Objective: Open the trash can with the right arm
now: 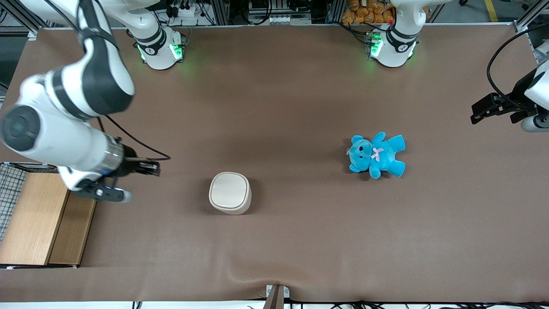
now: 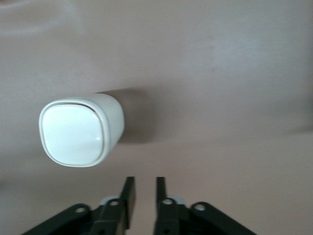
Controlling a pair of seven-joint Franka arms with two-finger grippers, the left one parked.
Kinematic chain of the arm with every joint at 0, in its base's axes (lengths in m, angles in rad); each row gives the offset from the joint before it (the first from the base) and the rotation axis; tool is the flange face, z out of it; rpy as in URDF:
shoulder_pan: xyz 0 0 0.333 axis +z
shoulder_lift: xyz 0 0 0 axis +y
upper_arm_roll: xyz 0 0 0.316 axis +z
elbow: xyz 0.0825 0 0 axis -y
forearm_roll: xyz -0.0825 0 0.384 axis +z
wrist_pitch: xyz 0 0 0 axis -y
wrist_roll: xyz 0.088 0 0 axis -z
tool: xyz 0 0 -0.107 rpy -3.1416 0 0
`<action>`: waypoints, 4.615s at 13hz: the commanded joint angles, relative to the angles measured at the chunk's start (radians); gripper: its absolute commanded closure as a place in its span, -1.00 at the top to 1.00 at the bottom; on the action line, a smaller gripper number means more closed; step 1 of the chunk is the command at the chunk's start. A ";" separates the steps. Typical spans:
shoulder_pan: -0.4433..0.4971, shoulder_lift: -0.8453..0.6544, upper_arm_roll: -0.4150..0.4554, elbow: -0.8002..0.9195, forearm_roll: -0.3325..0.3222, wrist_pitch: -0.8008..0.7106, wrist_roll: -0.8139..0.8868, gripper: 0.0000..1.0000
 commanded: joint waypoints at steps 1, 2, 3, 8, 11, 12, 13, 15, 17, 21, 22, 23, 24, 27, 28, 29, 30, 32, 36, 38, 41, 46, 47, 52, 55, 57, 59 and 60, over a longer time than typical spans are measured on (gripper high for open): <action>0.026 0.088 -0.001 0.063 0.087 0.052 0.030 -1.00; 0.041 0.109 -0.001 0.063 0.111 0.086 0.030 -1.00; 0.053 0.129 -0.001 0.063 0.130 0.115 0.030 -1.00; 0.132 0.182 -0.004 0.051 0.118 0.154 0.062 -1.00; 0.156 0.192 -0.004 0.019 0.027 0.192 0.064 -1.00; 0.155 0.192 -0.004 0.003 0.019 0.199 0.062 -1.00; 0.152 0.195 -0.004 0.003 0.016 0.206 0.062 -1.00; 0.150 0.203 -0.006 0.002 -0.002 0.233 0.062 -1.00; 0.147 0.211 -0.006 0.002 -0.004 0.249 0.061 -1.00; 0.150 0.232 -0.006 0.002 -0.008 0.275 0.062 -1.00; 0.150 0.232 -0.006 0.002 -0.010 0.279 0.062 -1.00; 0.152 0.237 -0.006 0.000 -0.010 0.281 0.062 -1.00; 0.155 0.238 -0.008 0.000 -0.010 0.287 0.062 -1.00; 0.156 0.254 -0.008 -0.002 -0.019 0.305 0.064 -1.00; 0.158 0.260 -0.008 -0.002 -0.020 0.315 0.065 -1.00; 0.162 0.263 -0.008 -0.012 -0.027 0.325 0.074 -1.00; 0.167 0.263 -0.008 -0.029 -0.042 0.341 0.079 -1.00; 0.167 0.263 -0.008 -0.035 -0.047 0.342 0.079 -1.00; 0.153 0.249 -0.003 0.024 -0.019 0.249 0.079 -1.00; 0.150 0.249 -0.003 0.076 0.027 0.210 0.098 -1.00; 0.147 0.248 -0.003 0.139 0.084 0.154 0.105 -1.00; 0.158 0.226 0.000 0.181 0.222 0.117 0.264 -0.81; 0.162 0.219 0.000 0.181 0.225 0.114 0.294 -0.57; 0.163 0.128 -0.004 0.172 0.190 0.072 0.286 1.00; 0.132 0.070 -0.015 0.167 0.046 -0.050 0.196 1.00; 0.088 0.038 -0.017 0.166 -0.031 -0.122 0.087 1.00; -0.001 0.005 -0.014 0.164 -0.025 -0.171 0.037 1.00; -0.026 -0.010 -0.015 0.164 -0.028 -0.196 -0.003 1.00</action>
